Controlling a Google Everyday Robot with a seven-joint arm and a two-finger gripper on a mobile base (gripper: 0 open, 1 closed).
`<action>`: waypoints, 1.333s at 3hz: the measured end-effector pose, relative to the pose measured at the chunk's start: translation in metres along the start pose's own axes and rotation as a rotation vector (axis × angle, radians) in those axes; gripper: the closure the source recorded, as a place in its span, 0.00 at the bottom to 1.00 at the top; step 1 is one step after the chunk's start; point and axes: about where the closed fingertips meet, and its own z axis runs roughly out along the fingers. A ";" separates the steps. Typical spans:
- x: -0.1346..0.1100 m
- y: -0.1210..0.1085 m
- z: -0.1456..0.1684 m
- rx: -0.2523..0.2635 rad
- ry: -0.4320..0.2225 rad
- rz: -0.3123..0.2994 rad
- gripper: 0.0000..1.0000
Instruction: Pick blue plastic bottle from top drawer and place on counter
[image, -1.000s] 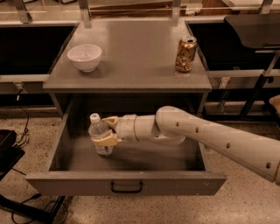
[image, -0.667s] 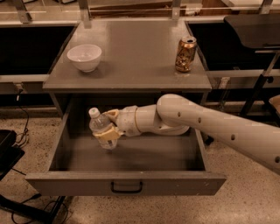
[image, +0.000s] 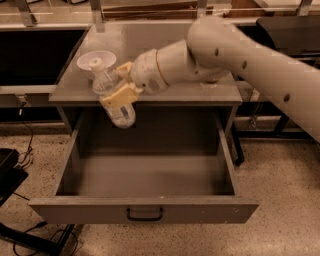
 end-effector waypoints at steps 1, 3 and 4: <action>-0.050 -0.030 -0.021 -0.017 -0.029 0.005 1.00; -0.119 -0.118 -0.071 0.264 -0.132 -0.015 1.00; -0.127 -0.135 -0.075 0.334 -0.163 -0.016 1.00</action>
Offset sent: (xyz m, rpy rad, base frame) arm 0.1347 -0.0229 0.2126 0.2543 -0.1740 -0.2765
